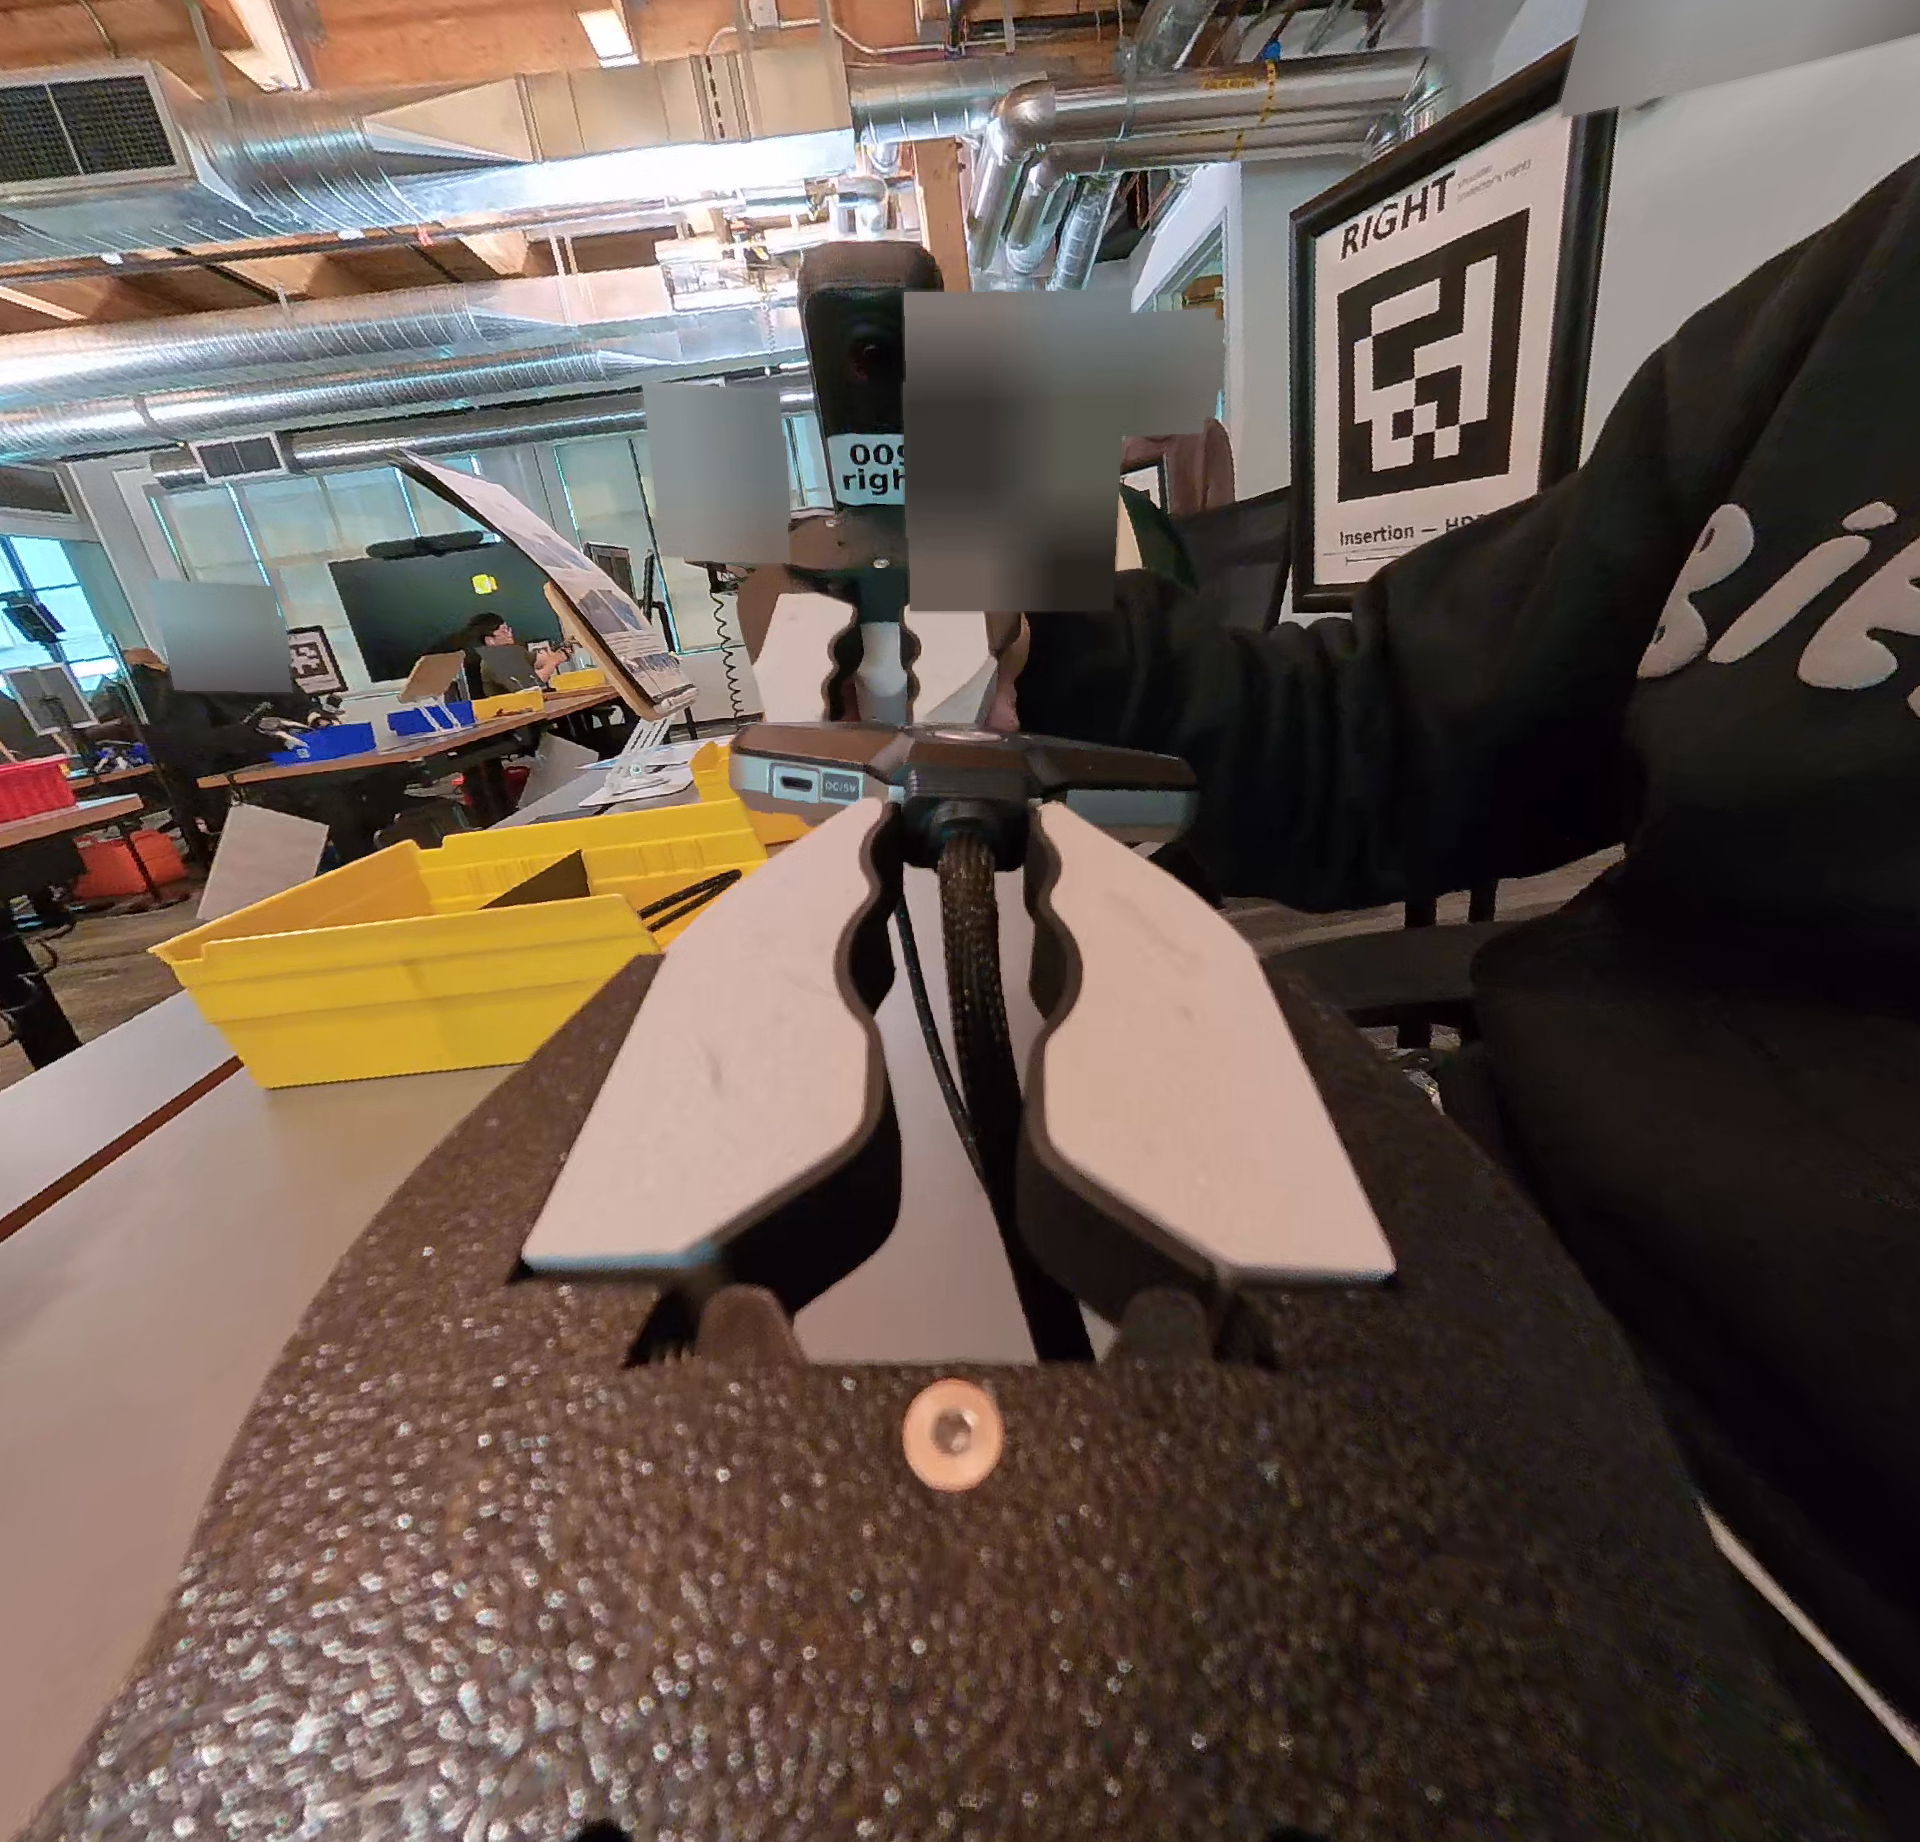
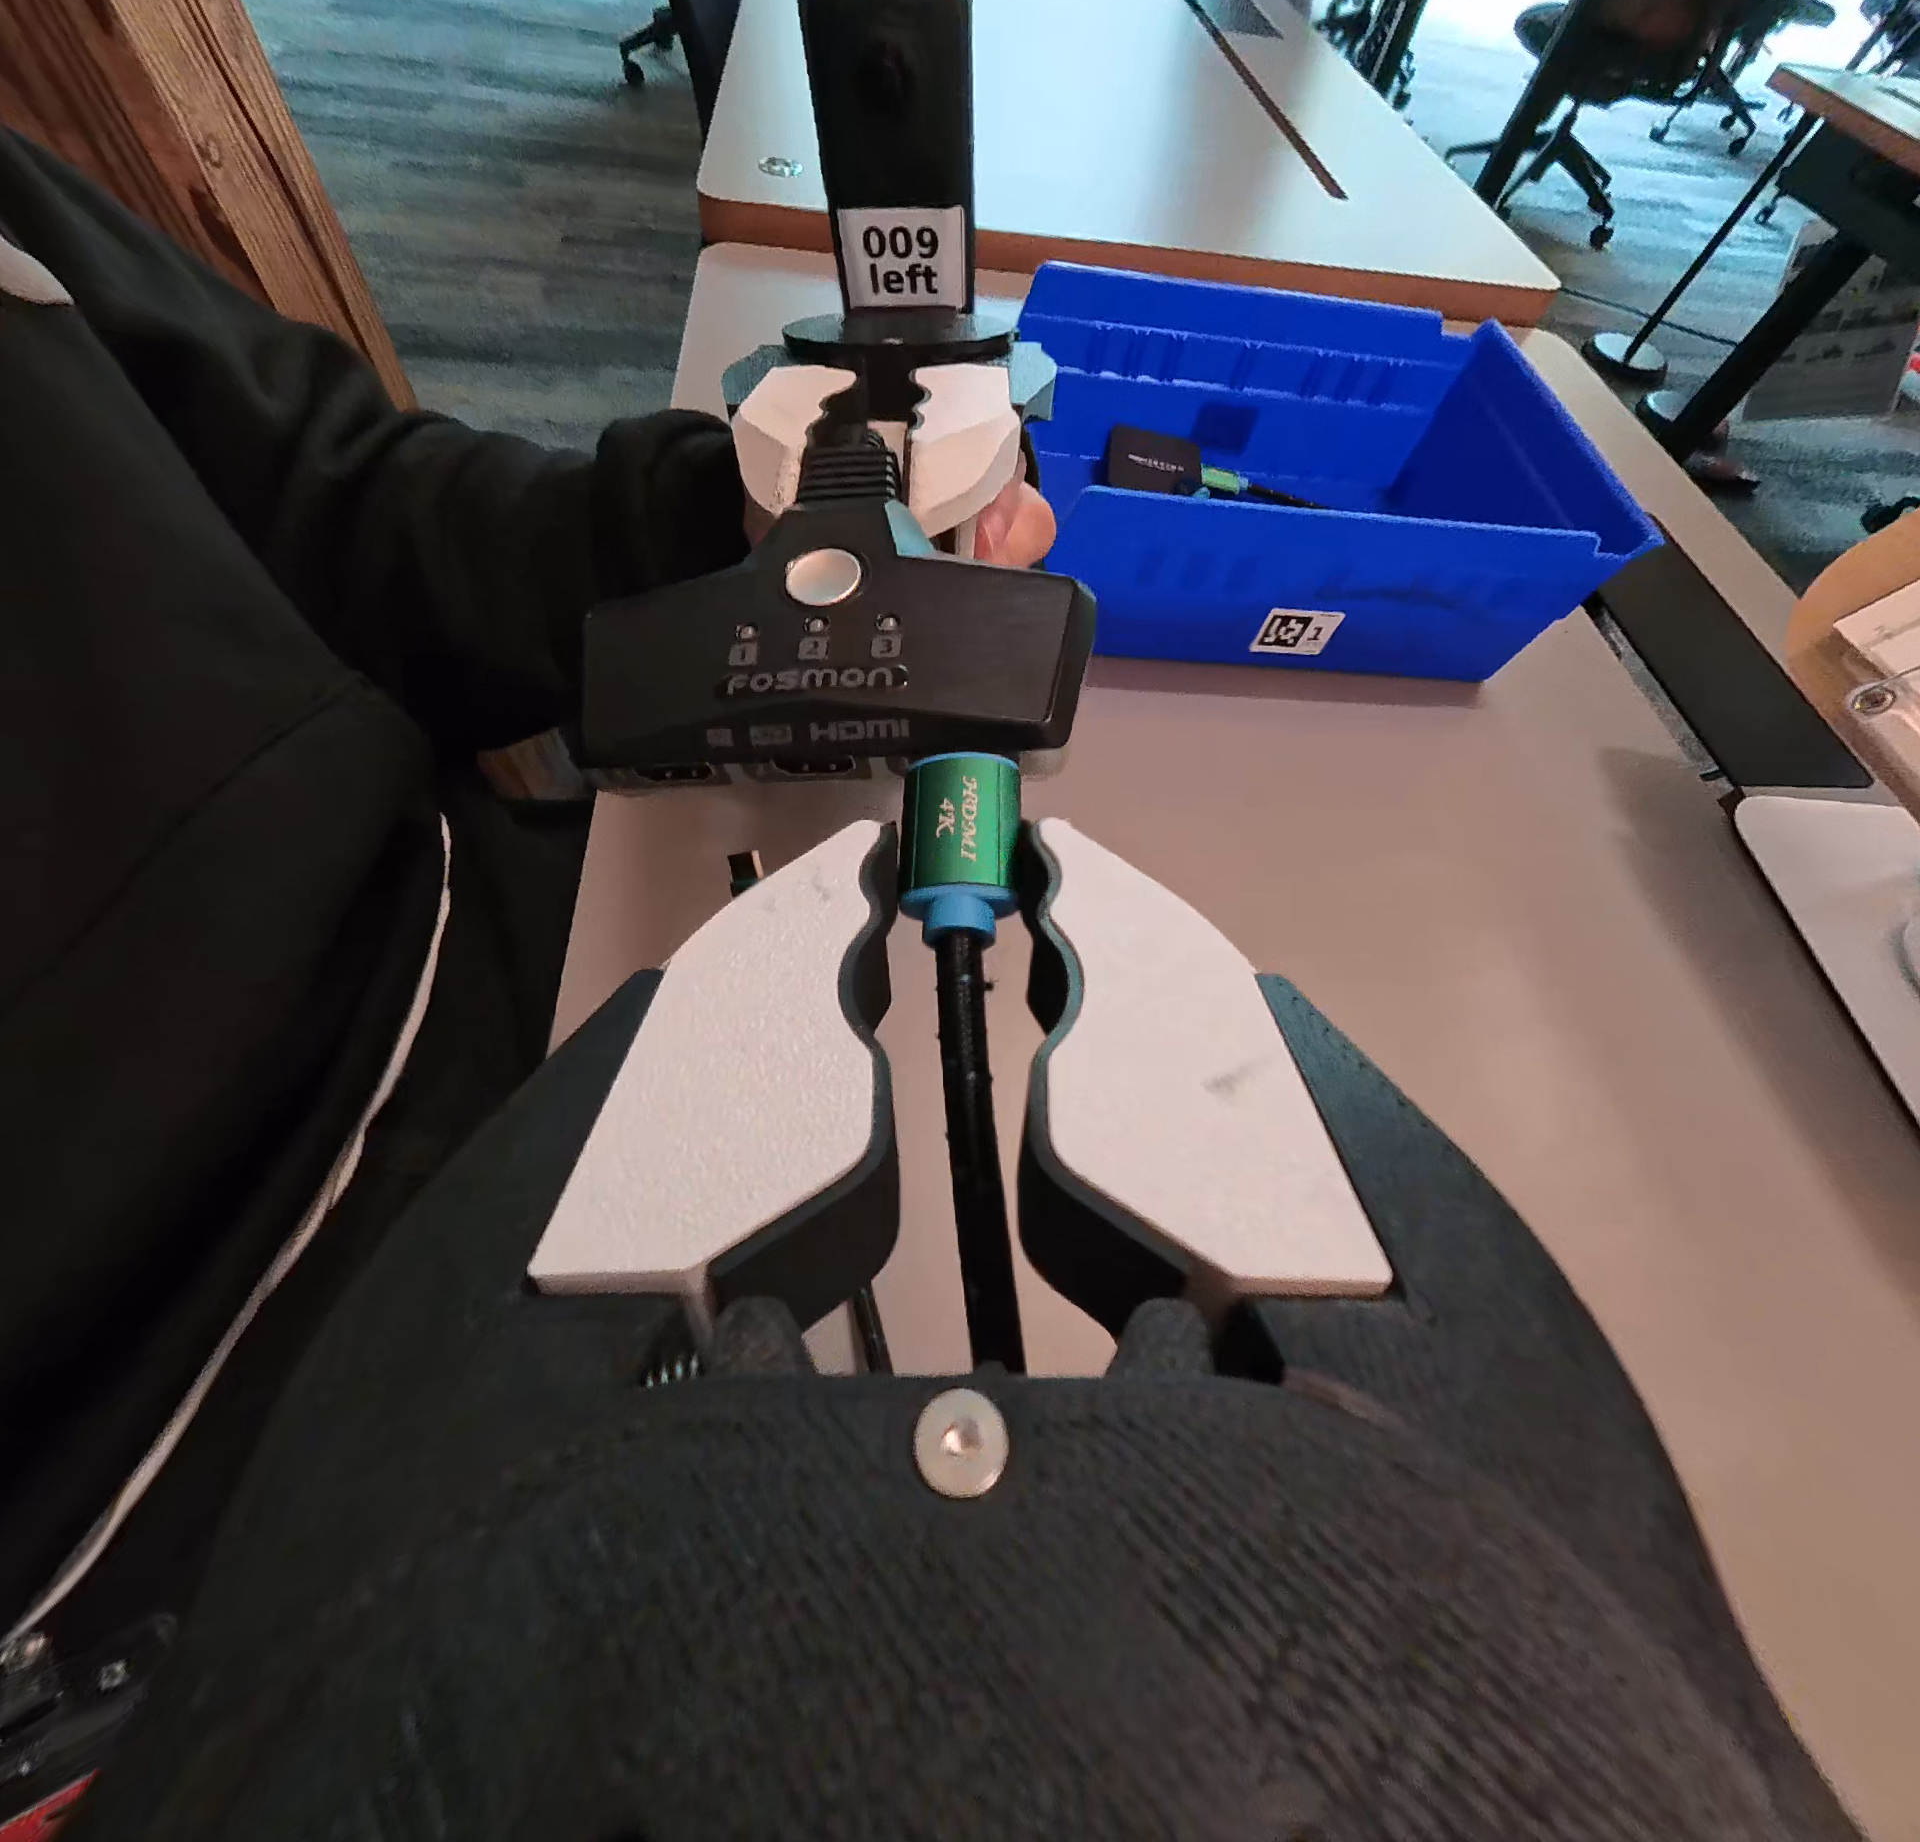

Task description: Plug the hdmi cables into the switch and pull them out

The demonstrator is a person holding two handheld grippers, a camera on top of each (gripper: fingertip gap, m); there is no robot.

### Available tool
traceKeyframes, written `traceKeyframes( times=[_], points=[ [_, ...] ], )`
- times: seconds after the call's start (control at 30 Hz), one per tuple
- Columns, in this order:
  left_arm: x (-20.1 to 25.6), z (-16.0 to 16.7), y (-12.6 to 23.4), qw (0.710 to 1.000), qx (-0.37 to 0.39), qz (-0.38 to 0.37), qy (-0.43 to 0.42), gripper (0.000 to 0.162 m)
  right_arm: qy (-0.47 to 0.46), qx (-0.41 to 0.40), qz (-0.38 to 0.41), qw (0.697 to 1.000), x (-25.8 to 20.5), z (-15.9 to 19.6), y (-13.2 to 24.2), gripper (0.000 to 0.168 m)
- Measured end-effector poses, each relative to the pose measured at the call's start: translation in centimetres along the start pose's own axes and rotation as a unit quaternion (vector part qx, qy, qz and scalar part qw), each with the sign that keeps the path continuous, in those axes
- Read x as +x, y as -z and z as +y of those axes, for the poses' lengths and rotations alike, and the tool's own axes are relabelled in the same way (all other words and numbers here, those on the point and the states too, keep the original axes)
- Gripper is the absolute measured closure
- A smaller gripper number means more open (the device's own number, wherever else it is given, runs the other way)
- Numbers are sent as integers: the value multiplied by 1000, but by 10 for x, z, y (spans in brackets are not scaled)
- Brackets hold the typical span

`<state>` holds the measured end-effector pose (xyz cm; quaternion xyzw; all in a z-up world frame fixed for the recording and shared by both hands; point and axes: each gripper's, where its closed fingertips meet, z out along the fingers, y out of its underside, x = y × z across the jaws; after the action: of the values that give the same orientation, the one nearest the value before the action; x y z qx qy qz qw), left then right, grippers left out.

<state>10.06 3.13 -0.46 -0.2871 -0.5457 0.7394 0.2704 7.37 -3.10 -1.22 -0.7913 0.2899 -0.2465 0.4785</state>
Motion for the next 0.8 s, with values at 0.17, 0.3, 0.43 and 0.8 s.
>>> traceKeyframes(
  times=[0.17, 0.3, 0.43, 0.8],
  points=[
    [-1, 1, 0, 1000, 4, -3, -6, 140, 11, 12, 18, 1000, 3, -8, 2, 146],
    [-1, 2, -1, 1000, -2, -7, -9, 140, 7, 29, 17, 999, 4, -16, 5, 148],
    [-3, 2, -2, 1000, -2, -11, -9, 140, 3, 22, 20, 1000, 5, -14, 1, 148],
    [-3, 3, -2, 1000, 0, -12, -9, 140, -6, 1, 17, 1000, 6, -9, -1, 147]
  ],
)
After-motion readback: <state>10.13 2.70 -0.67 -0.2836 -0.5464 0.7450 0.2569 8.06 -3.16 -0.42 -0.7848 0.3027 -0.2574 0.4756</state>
